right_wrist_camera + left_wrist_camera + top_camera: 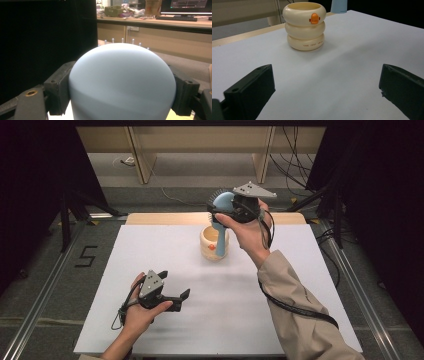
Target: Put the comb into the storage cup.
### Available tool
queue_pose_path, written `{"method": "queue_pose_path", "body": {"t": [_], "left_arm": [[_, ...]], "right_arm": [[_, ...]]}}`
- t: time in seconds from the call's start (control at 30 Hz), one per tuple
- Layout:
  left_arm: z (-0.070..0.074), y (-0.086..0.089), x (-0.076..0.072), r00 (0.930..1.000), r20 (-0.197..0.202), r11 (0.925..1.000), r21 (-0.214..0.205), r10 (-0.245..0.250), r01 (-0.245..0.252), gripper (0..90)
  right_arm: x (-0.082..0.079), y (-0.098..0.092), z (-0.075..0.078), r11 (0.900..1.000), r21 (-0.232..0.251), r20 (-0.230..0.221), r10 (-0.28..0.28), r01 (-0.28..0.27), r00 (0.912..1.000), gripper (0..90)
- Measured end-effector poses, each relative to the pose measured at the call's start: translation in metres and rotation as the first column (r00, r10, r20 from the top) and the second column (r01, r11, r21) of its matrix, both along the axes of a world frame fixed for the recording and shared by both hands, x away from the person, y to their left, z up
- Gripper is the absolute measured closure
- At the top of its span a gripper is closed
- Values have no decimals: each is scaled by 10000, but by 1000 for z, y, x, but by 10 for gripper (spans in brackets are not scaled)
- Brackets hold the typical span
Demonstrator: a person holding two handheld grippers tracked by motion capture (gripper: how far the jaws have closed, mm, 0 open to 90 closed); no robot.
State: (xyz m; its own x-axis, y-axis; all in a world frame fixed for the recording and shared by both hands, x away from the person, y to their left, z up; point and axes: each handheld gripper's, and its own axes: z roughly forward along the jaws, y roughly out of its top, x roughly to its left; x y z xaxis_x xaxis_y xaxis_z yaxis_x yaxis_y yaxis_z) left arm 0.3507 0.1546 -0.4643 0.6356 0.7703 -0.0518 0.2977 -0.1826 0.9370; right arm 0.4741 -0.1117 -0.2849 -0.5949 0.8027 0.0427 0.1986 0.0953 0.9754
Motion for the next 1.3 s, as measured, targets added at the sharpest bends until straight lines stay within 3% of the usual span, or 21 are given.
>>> {"method": "queue_pose_path", "body": {"t": [1.3], "left_arm": [[1,1,0,9999,46,9999,-54,97,-97,0]], "right_arm": [[9,-3,5,9994,226,312,-282,275,9991,210]]}}
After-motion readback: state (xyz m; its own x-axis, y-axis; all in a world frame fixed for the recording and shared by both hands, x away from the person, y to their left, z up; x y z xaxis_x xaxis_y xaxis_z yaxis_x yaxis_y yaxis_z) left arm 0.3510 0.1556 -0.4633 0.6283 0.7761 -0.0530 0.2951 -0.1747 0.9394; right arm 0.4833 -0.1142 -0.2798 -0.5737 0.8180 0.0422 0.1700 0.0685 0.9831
